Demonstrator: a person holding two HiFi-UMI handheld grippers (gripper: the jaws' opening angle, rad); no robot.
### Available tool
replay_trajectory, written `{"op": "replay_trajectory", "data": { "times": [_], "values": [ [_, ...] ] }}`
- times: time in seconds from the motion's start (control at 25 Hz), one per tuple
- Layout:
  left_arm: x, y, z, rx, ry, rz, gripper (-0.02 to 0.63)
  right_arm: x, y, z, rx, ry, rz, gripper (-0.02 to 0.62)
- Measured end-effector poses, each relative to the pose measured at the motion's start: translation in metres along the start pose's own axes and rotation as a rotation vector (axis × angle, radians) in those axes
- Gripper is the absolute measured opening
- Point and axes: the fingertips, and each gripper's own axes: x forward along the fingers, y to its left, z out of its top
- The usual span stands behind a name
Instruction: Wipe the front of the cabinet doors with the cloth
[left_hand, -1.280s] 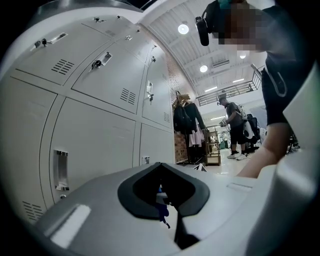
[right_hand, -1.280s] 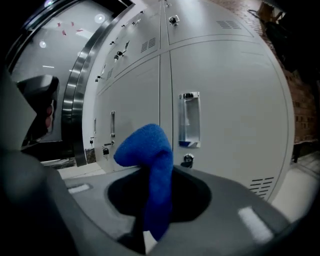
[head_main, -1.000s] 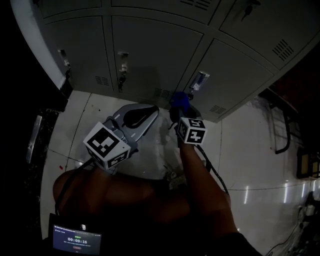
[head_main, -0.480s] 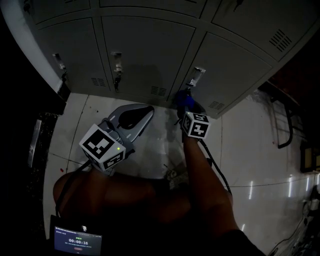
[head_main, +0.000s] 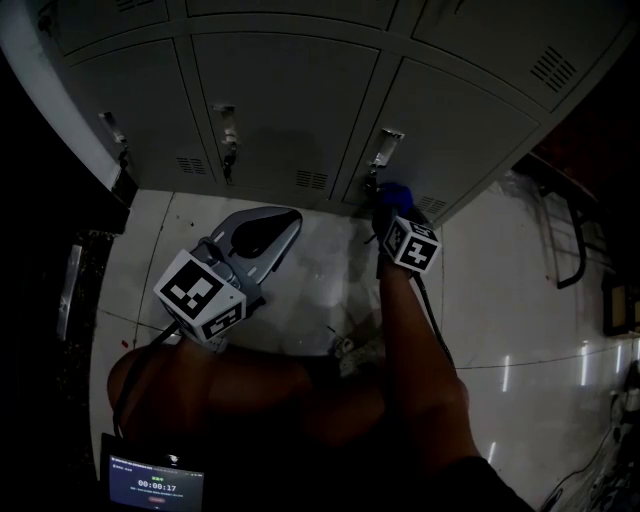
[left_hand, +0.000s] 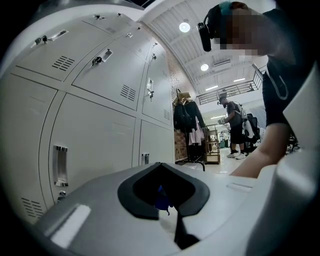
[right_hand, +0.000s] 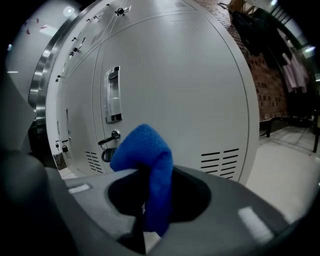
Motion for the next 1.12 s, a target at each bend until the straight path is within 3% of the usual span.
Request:
{"op": "replay_trajectory", "data": {
  "times": [0.28, 1.12],
  "values": [
    [0.000, 0.000, 0.001, 0.002, -0.003, -0.003, 0.006, -0.006, -0.025, 0.003, -0.019, -0.002, -0.069, 0.074],
    [0.001, -0.001, -0.002, 0.002, 0.005, -0.004, 0.006, -0.035, -0.139, 0.004, 0.071, -0.025, -0.339, 0.074]
  ]
}}
